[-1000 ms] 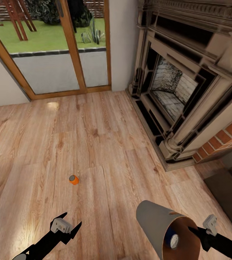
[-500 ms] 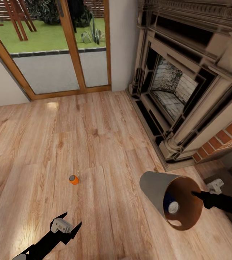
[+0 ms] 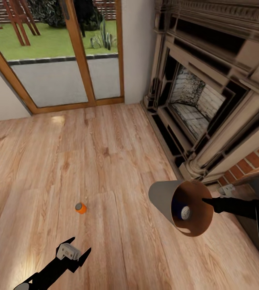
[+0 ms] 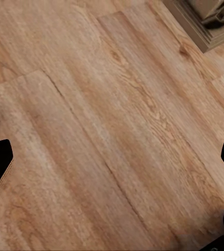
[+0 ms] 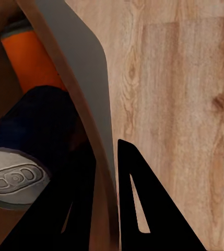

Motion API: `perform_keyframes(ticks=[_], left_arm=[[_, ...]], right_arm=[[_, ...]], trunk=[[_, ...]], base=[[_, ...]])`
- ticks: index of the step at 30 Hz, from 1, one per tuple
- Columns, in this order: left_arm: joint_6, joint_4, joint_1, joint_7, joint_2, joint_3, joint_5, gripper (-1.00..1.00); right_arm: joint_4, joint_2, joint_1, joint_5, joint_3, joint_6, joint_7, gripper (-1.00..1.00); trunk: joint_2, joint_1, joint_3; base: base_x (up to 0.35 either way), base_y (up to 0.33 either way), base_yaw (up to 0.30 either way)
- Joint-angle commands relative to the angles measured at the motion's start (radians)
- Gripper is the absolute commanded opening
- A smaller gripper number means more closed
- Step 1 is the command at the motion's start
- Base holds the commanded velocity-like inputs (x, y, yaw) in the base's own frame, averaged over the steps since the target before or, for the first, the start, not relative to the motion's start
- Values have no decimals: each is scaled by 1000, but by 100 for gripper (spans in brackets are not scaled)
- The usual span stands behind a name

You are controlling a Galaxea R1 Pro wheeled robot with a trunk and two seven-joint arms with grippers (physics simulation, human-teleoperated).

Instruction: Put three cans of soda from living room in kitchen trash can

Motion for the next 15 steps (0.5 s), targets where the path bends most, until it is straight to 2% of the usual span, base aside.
perform_keyframes(ticks=[1,8,12,15], left_arm=[[1,0,0,0,0,0,0,100],[3,0,0,-2,1,0,1,100],[9,0,0,-3,0,0,-1,100],[16,-1,0,-3,0,0,-2,100]], right_arm=[[6,-1,0,-7,0,7,5,-100],[49,-2,2,-9,-4,-12,-8,-100],[59,-1,4,-9,-6,-18,-28,-100],[64,-1,4,-11,-6,-20,-36,-100]], trunk=[[0,0,0],[0,0,0],[0,0,0],[0,0,0]], base=[[320,0,0],[321,20,0],[285,149,0],[161,263,-79]])
